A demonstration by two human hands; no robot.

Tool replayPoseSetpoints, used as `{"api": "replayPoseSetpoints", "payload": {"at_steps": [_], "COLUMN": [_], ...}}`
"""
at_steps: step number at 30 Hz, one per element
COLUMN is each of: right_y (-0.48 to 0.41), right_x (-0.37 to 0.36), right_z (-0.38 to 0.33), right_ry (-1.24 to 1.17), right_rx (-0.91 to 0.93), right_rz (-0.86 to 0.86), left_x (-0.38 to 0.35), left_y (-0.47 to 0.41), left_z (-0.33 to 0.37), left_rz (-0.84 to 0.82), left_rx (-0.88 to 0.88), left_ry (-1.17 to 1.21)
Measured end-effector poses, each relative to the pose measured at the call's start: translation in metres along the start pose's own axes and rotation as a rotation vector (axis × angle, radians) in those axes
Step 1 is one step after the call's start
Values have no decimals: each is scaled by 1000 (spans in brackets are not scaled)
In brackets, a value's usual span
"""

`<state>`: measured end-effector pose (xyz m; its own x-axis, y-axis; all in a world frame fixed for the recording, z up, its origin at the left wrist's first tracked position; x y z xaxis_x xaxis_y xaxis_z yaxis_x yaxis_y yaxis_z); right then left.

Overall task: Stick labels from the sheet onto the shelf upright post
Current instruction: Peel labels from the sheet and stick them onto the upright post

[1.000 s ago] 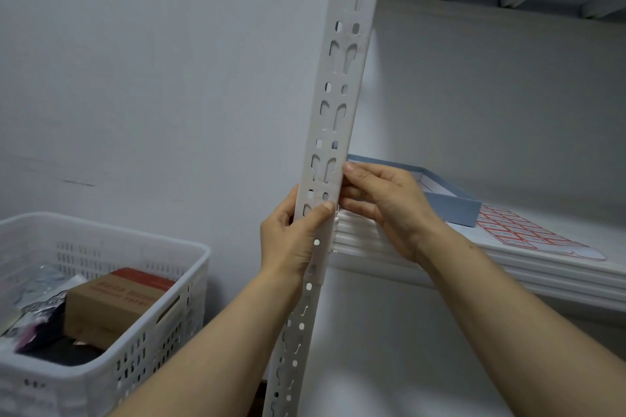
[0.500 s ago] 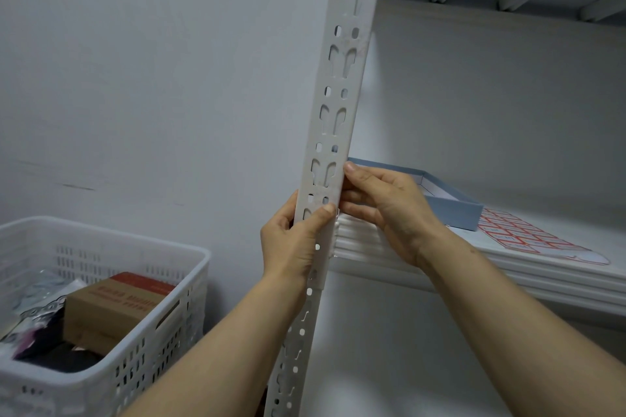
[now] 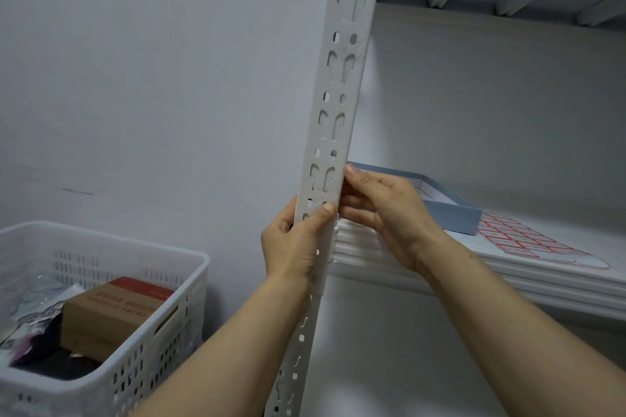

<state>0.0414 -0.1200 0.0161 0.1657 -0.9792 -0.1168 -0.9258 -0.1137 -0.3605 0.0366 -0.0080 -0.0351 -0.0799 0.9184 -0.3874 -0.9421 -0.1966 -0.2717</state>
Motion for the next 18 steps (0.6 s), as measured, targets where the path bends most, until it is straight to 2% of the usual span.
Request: {"api": "replayPoseSetpoints", "payload": {"at_steps": [11, 18], "right_y": [1, 1], "right_x": [0, -1], "right_z": [0, -1], "right_ry": [12, 11], "right_rx": [3, 6], "right_rz": [-4, -4], "left_x": [5, 0], "left_y": [-1, -2], "left_z": [-5, -5], "left_rz": [-92, -28], "left_rx": [-53, -55], "left_ry": [-34, -25]}}
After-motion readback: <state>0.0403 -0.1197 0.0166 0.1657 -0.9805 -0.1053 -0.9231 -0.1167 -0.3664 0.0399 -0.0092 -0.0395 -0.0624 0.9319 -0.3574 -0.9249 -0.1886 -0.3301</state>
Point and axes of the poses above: each hand's wrist, its own y-axis away from the middle knuckle, its own x-axis out of the back of the hand, z = x × y, the point moved 1 cm from there along -y, towards the middle knuckle, and after that the axes turned 11 degrees about -y, right-handed, at the moved point
